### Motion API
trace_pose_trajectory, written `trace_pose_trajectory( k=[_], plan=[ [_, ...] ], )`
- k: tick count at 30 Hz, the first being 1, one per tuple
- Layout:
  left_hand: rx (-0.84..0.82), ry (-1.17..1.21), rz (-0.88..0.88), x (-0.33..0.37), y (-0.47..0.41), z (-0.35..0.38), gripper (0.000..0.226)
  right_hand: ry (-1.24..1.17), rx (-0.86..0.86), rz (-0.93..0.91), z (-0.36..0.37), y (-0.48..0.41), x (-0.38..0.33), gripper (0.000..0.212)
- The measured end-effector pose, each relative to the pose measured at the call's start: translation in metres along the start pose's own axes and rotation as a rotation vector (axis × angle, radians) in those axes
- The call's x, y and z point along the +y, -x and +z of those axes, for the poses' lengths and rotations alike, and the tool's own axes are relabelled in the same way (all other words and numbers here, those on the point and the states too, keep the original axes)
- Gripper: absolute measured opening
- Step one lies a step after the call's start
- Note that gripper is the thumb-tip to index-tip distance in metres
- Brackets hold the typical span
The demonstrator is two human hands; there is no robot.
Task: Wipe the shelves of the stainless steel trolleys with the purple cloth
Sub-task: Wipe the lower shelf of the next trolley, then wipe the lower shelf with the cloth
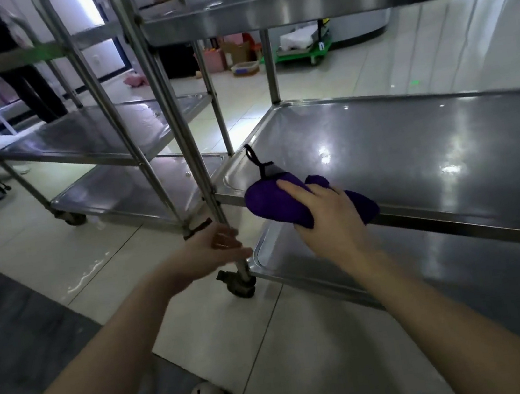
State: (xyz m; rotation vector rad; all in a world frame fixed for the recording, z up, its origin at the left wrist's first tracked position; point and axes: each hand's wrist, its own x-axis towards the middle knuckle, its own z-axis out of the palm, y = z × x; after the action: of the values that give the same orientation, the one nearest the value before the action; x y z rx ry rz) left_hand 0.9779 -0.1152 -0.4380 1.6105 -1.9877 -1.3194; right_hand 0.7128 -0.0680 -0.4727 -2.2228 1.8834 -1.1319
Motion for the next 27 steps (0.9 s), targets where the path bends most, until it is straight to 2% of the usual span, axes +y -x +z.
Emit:
trace_pose_trajectory(
  k=[1, 3, 6, 9, 11, 14, 17, 19, 21, 22, 24, 25, 26, 27],
  plan=[
    [-0.108, -0.003, 0.021, 0.000, 0.010, 0.006, 0.089, -0.071, 0.083, 0.038, -0.001, 0.016, -0.010, 0.074],
    [-0.251, 0.011, 0.058, 0.003, 0.021, 0.018, 0.095, -0.266, 0.201, 0.108, 0.001, 0.049, -0.032, 0.075],
    [-0.372, 0.028, 0.158, 0.005, 0.022, 0.037, 0.070, -0.635, 0.307, 0.322, 0.016, 0.082, -0.061, 0.078],
    [-0.362, 0.076, 0.280, -0.008, 0.012, 0.052, 0.032, -1.042, 0.259, 0.756, 0.038, 0.089, -0.072, 0.085],
    [-0.331, 0.126, 0.303, -0.022, 0.003, 0.062, 0.021, -1.241, 0.239, 0.981, 0.059, 0.095, -0.072, 0.074],
    [-0.326, 0.140, 0.294, -0.045, -0.018, 0.074, 0.017, -1.368, 0.241, 1.052, 0.096, 0.105, -0.073, 0.066],
    [-0.344, 0.030, 0.369, -0.065, -0.049, 0.085, 0.022, -1.404, 0.219, 1.111, 0.125, 0.109, -0.066, 0.066],
    [-0.285, 0.007, 0.412, -0.076, -0.071, 0.093, 0.024, -1.275, 0.162, 1.115, 0.134, 0.117, -0.054, 0.051],
    [-0.235, -0.010, 0.400, -0.088, -0.093, 0.095, 0.022, -0.797, 0.130, 1.077, 0.138, 0.131, -0.039, 0.023],
    [-0.254, -0.017, 0.420, -0.095, -0.103, 0.095, 0.021, -0.523, 0.166, 1.038, 0.138, 0.138, -0.030, 0.027],
    [-0.370, -0.038, 0.514, -0.106, -0.114, 0.095, 0.029, -0.146, 0.156, 0.848, 0.135, 0.141, -0.011, 0.078],
    [-0.429, -0.068, 0.564, -0.109, -0.118, 0.096, 0.031, -0.084, 0.057, 0.759, 0.133, 0.135, -0.001, 0.100],
    [-0.466, -0.110, 0.596, -0.111, -0.122, 0.098, 0.030, -0.084, -0.074, 0.694, 0.131, 0.123, 0.006, 0.110],
    [-0.483, -0.141, 0.600, -0.111, -0.129, 0.099, 0.027, -0.134, -0.199, 0.672, 0.129, 0.110, 0.012, 0.106]
  ],
)
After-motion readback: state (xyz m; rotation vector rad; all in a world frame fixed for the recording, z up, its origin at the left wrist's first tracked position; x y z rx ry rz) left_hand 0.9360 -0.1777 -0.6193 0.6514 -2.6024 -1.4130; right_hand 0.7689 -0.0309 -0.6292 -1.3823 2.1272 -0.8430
